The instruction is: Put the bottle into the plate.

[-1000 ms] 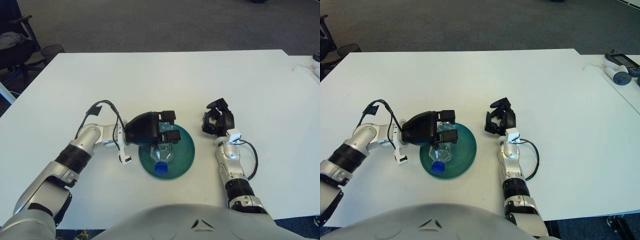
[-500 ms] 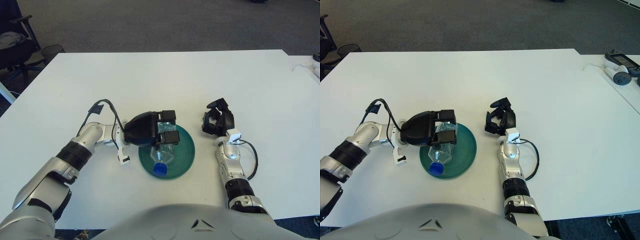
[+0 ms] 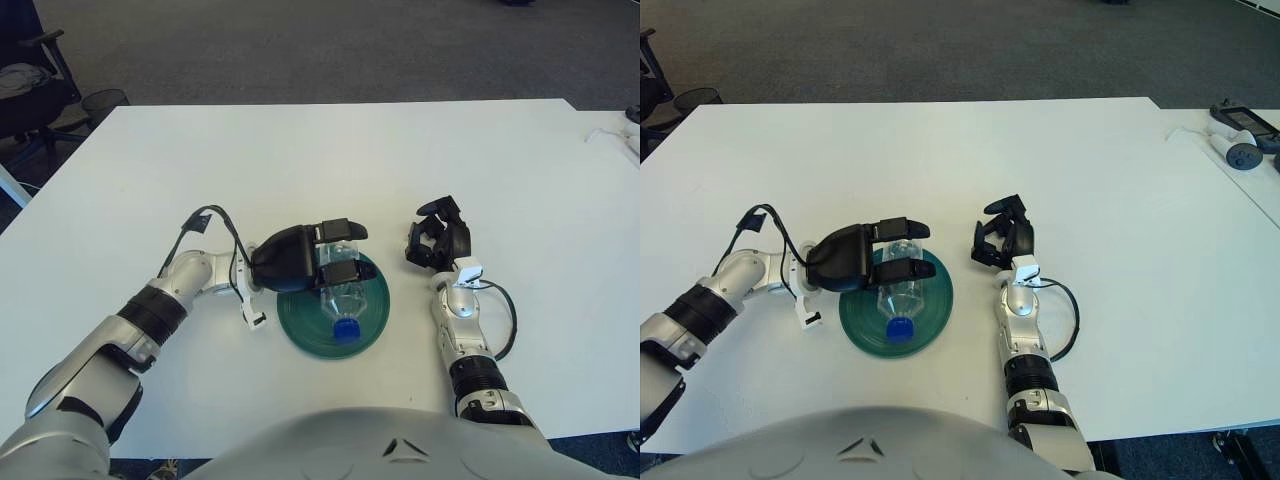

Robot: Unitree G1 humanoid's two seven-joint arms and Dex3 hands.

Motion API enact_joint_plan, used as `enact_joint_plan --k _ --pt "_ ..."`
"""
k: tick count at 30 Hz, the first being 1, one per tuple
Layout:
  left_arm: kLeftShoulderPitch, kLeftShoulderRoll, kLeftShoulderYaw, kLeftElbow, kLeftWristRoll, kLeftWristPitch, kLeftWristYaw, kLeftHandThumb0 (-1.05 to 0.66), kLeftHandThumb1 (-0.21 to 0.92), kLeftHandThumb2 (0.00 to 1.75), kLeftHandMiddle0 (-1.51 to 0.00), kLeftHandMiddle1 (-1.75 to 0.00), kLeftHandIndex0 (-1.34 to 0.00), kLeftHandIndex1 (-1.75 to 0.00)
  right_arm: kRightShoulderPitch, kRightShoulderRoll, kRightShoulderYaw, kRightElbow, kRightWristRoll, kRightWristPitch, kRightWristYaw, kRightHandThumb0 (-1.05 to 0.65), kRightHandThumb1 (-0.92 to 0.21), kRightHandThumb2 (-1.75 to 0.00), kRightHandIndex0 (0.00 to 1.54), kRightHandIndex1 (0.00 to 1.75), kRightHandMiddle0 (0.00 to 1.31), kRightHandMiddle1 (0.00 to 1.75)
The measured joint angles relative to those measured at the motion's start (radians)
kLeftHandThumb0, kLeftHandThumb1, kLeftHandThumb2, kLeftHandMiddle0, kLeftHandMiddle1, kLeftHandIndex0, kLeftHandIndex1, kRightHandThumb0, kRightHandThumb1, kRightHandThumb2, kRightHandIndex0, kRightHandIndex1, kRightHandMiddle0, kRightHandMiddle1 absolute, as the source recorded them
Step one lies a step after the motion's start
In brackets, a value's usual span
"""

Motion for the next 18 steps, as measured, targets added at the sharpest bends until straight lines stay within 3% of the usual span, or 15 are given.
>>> enact_joint_plan --k 18 --pt "-0.002 0.008 -0.018 0.0 -0.002 0.07 -0.025 -1.05 0.92 0.97 0.0 0.0 0.0 0.0 -0.054 0.0 -0.011 0.077 -0.004 -0.026 -0.031 -0.01 -0.41 -1.2 0.58 1.7 0.3 1.73"
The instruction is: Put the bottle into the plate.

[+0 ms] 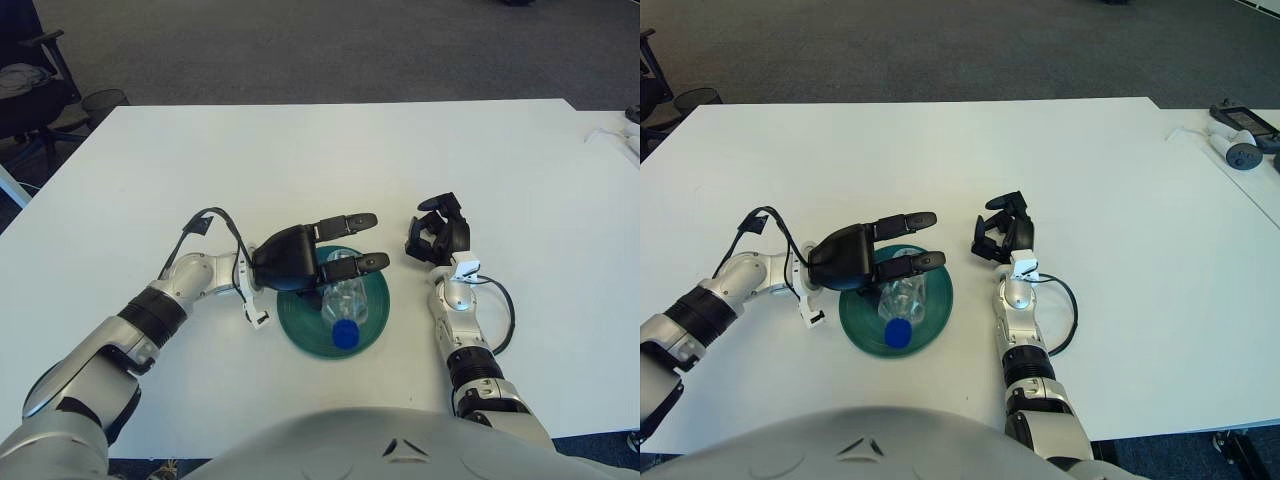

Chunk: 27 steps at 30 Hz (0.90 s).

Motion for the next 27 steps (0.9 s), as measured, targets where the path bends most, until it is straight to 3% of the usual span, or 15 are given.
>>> enact_joint_plan --k 19,27 --pt "-0.026 0.026 -0.017 0.013 -0.008 0.008 -0.01 -1.05 0.92 0.9 0.0 0.0 0.0 0.0 -0.015 0.0 -0.012 0.025 0.0 -0.007 0.009 -0.01 -0.43 -1.18 0.55 1.72 0.31 1.71" --pt "-0.045 0.044 -0.016 0.017 -0.032 0.001 -0.017 -1.05 0.92 0.9 0.0 0.0 0.0 0.0 -0.016 0.0 -0.012 0.026 0.0 -0.007 0.022 -0.01 -0.39 -1.22 0.58 1.74 0.35 1.67"
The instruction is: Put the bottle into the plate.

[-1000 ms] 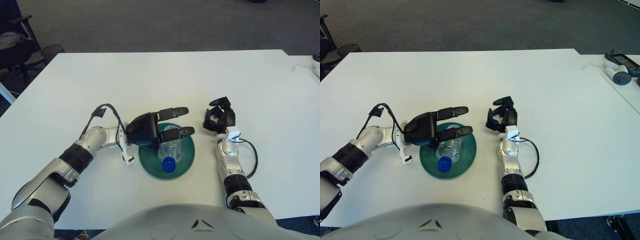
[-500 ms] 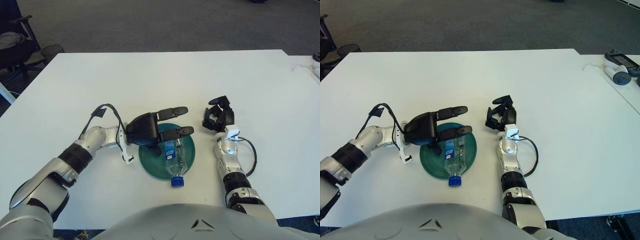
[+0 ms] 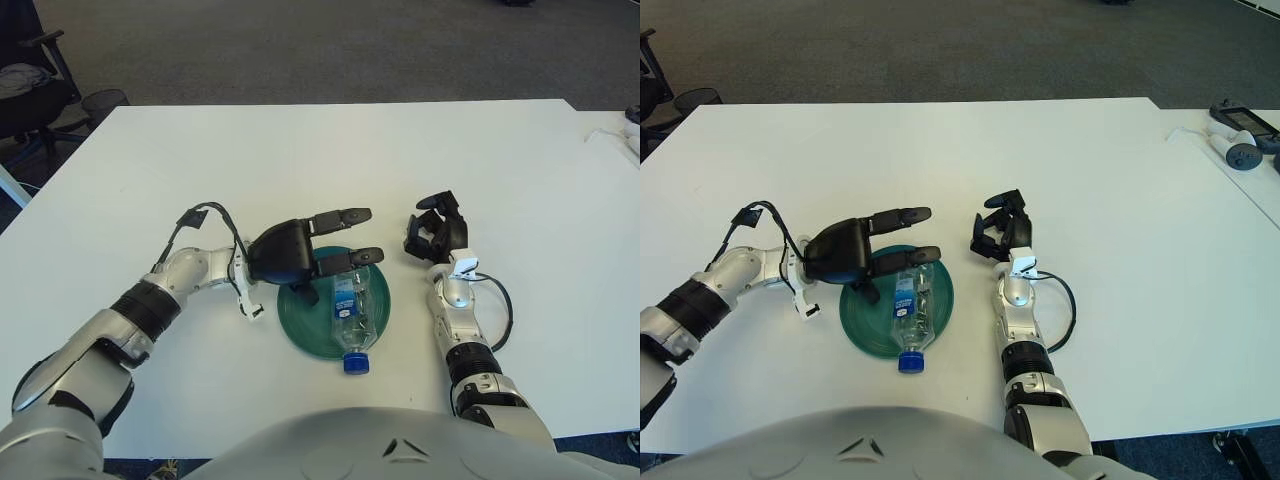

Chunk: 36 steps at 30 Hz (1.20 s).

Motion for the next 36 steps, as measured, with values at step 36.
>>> enact_joint_plan --k 36 --pt "-0.009 -0.044 0.226 0.116 -0.98 -0.097 -0.394 -0.96 0.92 0.98 -0.09 -0.02 0.0 -0.39 0.003 0.0 0.002 -0.021 -0.002 0.007 0.042 -0.01 -0.36 -1.25 0.6 1.75 0.4 1.64"
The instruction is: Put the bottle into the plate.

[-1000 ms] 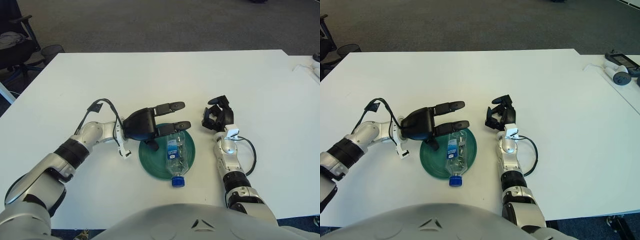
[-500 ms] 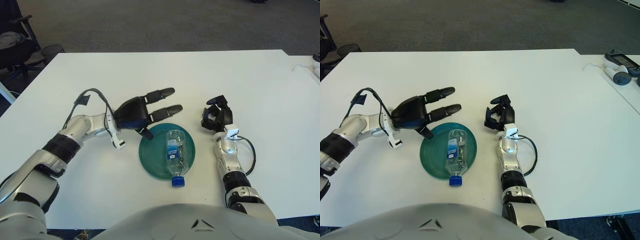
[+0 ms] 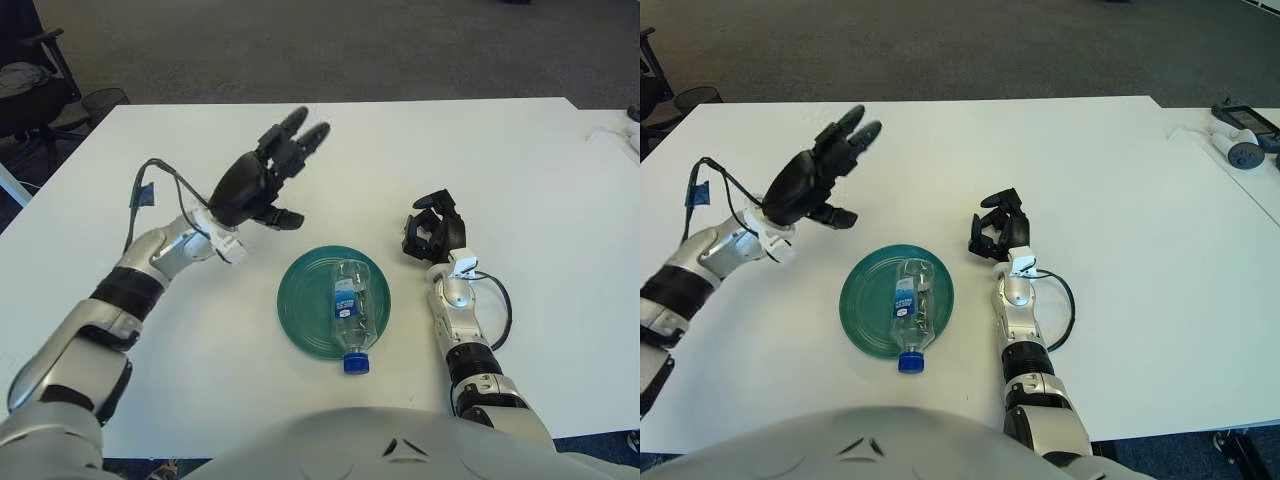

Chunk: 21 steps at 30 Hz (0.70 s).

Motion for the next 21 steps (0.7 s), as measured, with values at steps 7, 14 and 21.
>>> enact_joint_plan --k 7,14,21 --pt "0.057 -0.113 0.098 -0.011 -0.262 0.107 -0.071 -0.97 0.92 1.03 -0.13 -0.03 0.0 -0.5 0.003 0.0 -0.001 0.001 0.0 0.0 0.002 -0.01 -0.35 -1.25 0.61 1.75 0.41 1.62" --pt "0.107 -0.183 0.201 0.002 -0.4 0.23 -0.121 -0.95 0.92 1.06 -0.16 -0.03 0.0 -0.56 0.006 0.0 -0.001 0.001 0.0 -0.001 0.003 -0.01 -0.36 -1.24 0.61 1.75 0.39 1.63" --pt "0.124 -0.226 0.263 0.038 -0.45 0.295 -0.167 -0.96 0.92 1.05 -0.19 -0.04 0.0 -0.59 0.007 0.0 -0.001 0.001 0.0 -0.001 0.003 -0.01 -0.36 -1.24 0.6 1.75 0.39 1.63"
